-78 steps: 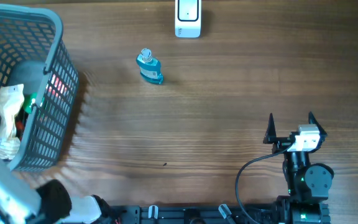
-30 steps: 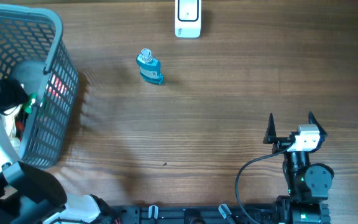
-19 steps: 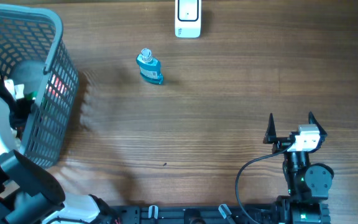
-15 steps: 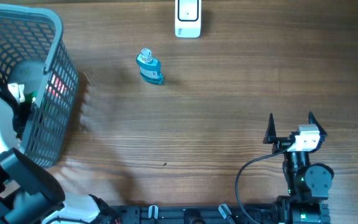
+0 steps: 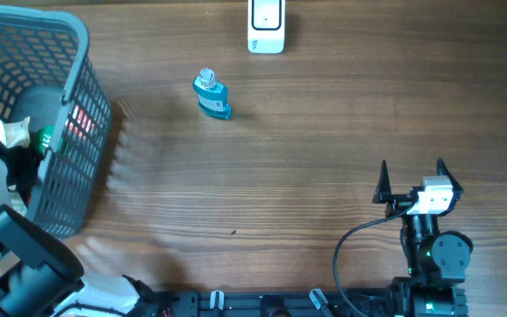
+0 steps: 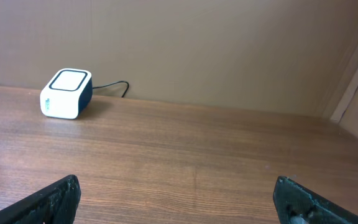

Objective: Scan the item barcode
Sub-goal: 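Reach into the basket and grasp the paper bag with the left gripper, then lift the paper bag out and place it on the table center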

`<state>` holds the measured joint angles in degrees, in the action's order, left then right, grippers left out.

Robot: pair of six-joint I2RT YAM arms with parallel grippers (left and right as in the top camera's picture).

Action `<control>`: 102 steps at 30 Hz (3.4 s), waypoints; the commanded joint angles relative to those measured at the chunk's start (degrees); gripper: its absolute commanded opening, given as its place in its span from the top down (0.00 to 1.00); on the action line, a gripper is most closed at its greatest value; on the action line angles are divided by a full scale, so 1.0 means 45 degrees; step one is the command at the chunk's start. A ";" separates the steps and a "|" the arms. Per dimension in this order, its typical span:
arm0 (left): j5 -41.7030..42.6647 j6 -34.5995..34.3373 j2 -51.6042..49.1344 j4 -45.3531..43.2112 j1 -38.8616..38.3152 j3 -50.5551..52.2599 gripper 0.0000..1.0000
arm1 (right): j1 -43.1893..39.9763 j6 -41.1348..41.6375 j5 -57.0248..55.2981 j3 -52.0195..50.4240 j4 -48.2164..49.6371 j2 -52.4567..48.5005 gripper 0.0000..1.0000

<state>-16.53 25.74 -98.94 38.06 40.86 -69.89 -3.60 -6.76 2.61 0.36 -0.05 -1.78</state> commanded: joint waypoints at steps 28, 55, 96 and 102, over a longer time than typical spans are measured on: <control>0.0481 -0.2385 0.0500 0.0933 0.0087 -0.0034 0.96 | -0.0053 -0.0131 0.0199 -0.0010 0.0029 0.0000 0.00; 0.3881 -0.4964 1.0171 -0.0087 -0.1540 -0.0559 0.96 | -0.0053 -0.0136 0.0199 -0.0010 0.0029 0.0000 0.00; 1.3294 -0.2652 0.2783 0.2137 -1.6096 -0.0520 0.96 | -0.0053 -0.0136 0.0199 -0.0010 0.0029 0.0000 0.00; 1.4052 -0.2084 0.0316 0.2035 -1.6223 -0.0520 0.96 | -0.0053 -0.0136 0.0199 -0.0010 0.0029 0.0000 0.00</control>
<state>42.30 13.63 -93.84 47.55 -31.81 -71.70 -3.60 -6.76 2.59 0.36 -0.05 -1.78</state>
